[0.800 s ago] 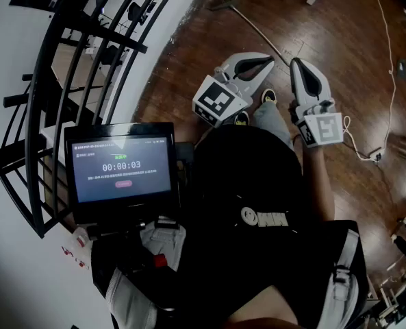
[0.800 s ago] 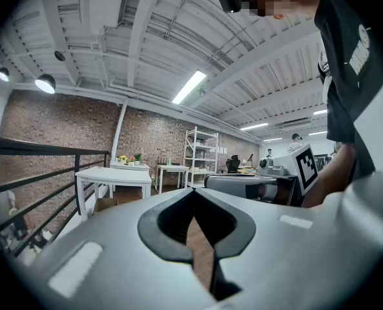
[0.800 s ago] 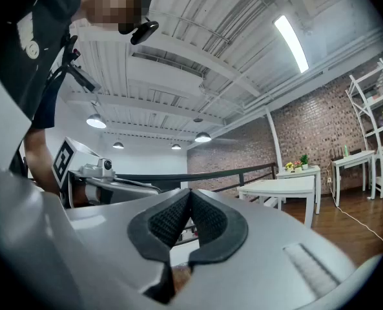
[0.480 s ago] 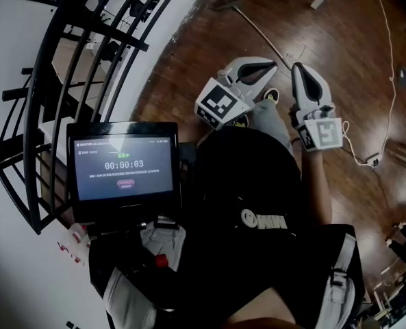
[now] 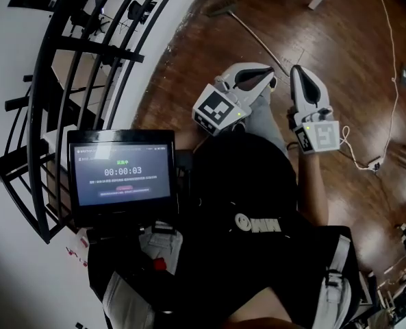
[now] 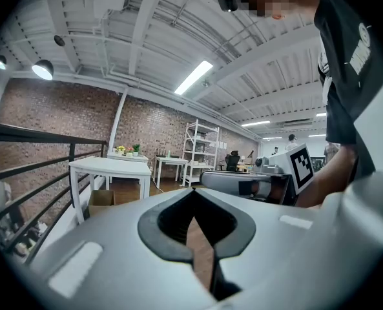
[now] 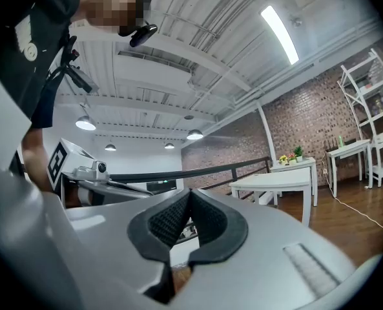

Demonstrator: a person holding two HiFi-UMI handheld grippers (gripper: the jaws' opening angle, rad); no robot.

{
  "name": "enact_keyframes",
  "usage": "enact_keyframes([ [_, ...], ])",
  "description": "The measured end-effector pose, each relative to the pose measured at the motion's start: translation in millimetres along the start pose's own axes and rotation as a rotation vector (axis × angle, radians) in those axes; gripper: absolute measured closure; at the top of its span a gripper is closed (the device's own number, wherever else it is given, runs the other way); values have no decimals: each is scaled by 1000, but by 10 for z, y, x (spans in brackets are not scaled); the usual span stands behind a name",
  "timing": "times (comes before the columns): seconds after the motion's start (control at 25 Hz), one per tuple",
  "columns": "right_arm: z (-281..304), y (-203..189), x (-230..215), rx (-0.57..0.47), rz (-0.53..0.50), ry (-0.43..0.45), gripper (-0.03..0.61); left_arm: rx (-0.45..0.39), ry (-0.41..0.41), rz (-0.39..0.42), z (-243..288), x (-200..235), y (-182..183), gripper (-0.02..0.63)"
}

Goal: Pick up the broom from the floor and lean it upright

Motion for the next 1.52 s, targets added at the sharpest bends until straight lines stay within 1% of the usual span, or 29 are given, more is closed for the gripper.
enact_keyframes([
  [0.08, 169, -125, -143, 3, 14, 1, 575, 21, 2, 4, 112, 175, -102, 600],
  [0.16, 182, -208, -172, -15, -2, 3, 575, 28, 15, 20, 100, 191, -147, 600],
  [0.28, -3, -80, 101, -58, -37, 42, 575, -16, 53, 63, -177, -69, -64, 600],
  [0.4, -329, 7, 330, -84, -48, 51, 575, -27, 69, 95, -428, -374, -32, 600],
  [0.52, -736, 39, 320, -95, -50, 43, 575, -44, 64, 111, -371, -738, 26, 600],
  [0.6, -890, -28, 258, -90, -56, 49, 575, -51, 73, 111, -299, -872, -6, 600],
  [0.68, -757, -58, 179, -77, -57, 56, 577, -39, 86, 115, -236, -721, -4, 600],
  [0.8, -369, 40, 180, -65, -44, 50, 575, -30, 63, 126, -200, -300, 86, 600],
  [0.88, -182, 103, 221, -76, -47, 57, 575, -40, 58, 119, -234, -134, 181, 600],
  [1.0, -82, 165, 231, -69, -86, 46, 575, -69, 52, 140, -220, -32, 251, 600],
  [1.12, -72, 197, 212, -103, -123, 20, 575, -85, 18, 161, -160, 42, 259, 600],
  [1.2, -59, 208, 308, -98, -133, 14, 575, -73, 23, 160, -262, 62, 243, 600],
  [1.32, -13, 356, 429, -75, -141, 6, 575, -58, 32, 153, -346, 98, 228, 600],
  [1.4, 95, 185, 250, -72, -157, -15, 575, -56, 13, 155, -205, 278, 134, 600],
  [1.48, 340, -100, -42, -51, -149, -44, 575, -30, -19, 153, 41, 605, -107, 600],
  [1.52, 481, -230, -192, -34, -138, -58, 575, -6, -35, 165, 169, 787, -244, 600],
])
Point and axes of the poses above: the fingertips, and each gripper's own axes: z forward along the fingers, x to its left, y out of its top, the point moved 6 cm from there along -z, backward along the fingers, and after that the axes turned 8 degrees about -y, right-handed, at the moved point
